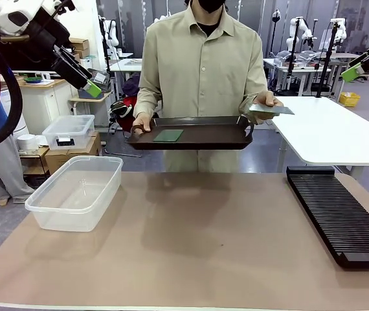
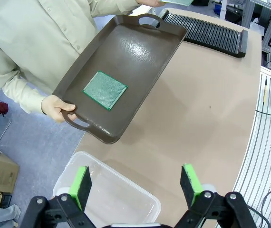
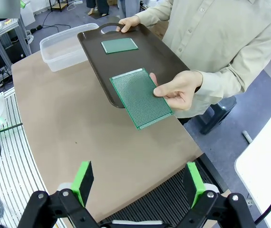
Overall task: Sort PCBs into racks and boxes based on the side picked up.
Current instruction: Pick up the Blank PCB handed by the Human.
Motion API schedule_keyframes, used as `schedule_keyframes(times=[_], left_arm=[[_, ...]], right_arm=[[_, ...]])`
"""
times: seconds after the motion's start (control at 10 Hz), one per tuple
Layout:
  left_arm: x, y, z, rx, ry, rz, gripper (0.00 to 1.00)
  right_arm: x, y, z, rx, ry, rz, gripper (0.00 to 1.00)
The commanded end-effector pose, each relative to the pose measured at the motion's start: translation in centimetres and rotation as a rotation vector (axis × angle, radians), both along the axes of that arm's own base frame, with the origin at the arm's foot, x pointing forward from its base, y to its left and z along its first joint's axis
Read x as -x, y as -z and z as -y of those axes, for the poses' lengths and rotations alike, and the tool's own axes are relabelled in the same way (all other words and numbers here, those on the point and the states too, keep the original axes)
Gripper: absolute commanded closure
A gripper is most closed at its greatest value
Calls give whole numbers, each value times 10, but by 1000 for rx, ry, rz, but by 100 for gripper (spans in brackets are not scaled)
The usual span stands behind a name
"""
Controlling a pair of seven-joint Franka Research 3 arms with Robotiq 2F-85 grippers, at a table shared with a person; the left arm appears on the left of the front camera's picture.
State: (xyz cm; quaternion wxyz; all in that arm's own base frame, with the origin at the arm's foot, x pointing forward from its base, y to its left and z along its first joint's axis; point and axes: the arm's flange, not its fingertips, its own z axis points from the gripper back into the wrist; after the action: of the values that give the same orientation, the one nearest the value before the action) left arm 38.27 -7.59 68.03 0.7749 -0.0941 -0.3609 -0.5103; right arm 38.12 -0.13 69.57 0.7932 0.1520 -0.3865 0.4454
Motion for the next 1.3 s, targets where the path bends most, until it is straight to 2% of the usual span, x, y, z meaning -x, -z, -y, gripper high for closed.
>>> schedule_keyframes(times=[0.0,0.4,0.7,0.9,1.0,1.1,1.2], left_arm=[[0,1,0,-8,-6,-1,0],[0,1,0,-8,-6,-1,0],[0,1,0,-8,-6,-1,0],[0,1,0,-8,-6,-1,0],[0,1,0,-8,-6,-1,0],[0,1,0,-8,-6,-1,0],[0,1,0,-8,-6,-1,0]], right_arm=[[2,0,-1,5,-4,-5,0],[0,0,0,0,0,0,0],[-42,5,9,-273,36,-341,0],[-63,13,16,-369,102,-530,0],[-74,23,22,-434,116,-640,0],[-84,35,28,-487,179,-744,0],[-93,49,32,-554,205,-807,0]])
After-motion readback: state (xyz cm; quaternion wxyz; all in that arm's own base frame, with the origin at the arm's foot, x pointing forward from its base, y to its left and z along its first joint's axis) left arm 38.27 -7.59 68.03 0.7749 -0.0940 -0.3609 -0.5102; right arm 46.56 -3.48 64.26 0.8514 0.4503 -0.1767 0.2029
